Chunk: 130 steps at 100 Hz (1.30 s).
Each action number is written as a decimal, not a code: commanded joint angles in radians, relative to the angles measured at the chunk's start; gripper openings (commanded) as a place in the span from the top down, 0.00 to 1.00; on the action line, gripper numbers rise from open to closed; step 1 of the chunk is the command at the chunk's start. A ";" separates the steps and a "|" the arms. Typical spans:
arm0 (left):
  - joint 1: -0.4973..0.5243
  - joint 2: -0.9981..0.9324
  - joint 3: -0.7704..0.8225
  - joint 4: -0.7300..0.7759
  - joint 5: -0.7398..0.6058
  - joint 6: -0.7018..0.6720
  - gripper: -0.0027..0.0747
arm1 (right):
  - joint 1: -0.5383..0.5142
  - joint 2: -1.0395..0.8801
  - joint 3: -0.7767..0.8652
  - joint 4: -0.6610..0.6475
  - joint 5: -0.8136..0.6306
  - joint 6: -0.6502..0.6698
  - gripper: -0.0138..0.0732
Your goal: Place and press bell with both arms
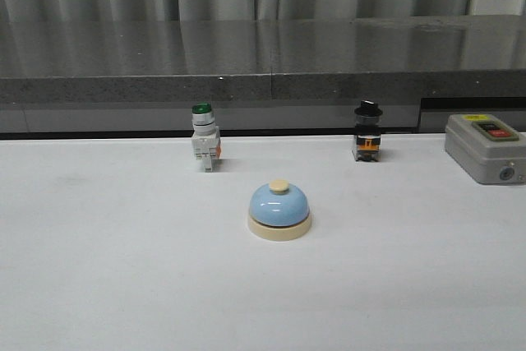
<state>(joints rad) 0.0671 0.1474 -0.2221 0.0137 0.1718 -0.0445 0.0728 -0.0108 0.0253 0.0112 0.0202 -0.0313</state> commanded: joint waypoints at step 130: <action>-0.047 -0.182 0.265 0.086 -0.210 -0.096 0.99 | -0.008 -0.017 -0.014 -0.011 -0.081 0.001 0.91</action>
<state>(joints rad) 0.0273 -0.0048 -0.0008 0.0966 0.0433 -0.1292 0.0728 -0.0108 0.0253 0.0112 0.0220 -0.0313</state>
